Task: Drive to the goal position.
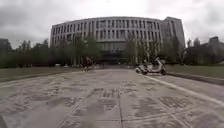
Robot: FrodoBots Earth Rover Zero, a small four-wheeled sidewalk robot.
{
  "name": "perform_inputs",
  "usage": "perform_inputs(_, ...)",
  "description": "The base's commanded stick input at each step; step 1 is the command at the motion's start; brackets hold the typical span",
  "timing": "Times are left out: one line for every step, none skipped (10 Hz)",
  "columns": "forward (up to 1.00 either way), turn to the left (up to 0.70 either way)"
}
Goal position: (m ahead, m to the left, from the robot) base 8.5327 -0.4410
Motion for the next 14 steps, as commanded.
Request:
perform_inputs(0.70, 0.01)
perform_inputs(0.70, 0.01)
perform_inputs(0.70, 0.01)
perform_inputs(0.70, 0.01)
perform_inputs(0.70, 0.01)
perform_inputs(0.70, 0.01)
perform_inputs(0.70, 0.01)
perform_inputs(0.70, 0.01)
perform_inputs(0.70, 0.01)
perform_inputs(0.70, 0.01)
perform_inputs(0.70, 0.01)
perform_inputs(0.70, 0.01)
perform_inputs(0.70, 0.01)
perform_inputs(0.70, 0.01)
